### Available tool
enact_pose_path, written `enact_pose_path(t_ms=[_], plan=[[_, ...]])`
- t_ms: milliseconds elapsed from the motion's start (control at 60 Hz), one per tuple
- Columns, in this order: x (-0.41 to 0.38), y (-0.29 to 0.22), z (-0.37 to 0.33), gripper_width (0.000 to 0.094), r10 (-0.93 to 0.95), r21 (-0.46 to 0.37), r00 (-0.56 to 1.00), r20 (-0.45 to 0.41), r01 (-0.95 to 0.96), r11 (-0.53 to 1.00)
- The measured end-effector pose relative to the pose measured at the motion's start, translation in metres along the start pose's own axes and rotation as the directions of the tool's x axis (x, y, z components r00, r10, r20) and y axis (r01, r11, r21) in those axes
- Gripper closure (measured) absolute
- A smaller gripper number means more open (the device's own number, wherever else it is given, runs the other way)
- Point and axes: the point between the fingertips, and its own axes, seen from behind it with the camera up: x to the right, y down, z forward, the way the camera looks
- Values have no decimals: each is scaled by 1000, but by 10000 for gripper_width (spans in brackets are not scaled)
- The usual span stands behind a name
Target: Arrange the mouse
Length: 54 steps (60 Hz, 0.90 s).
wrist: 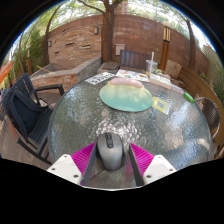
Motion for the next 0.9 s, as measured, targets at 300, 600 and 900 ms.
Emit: enact_pose_path(t_ms=[300,600,900], plan=[[-7,-1,-6,559,28,-3,1000,-4,-28,1000],[5,-208,-63,568,66,301,998,-9,-61,952],[75,-234,111,569,151,167,983,-103,-133,977]])
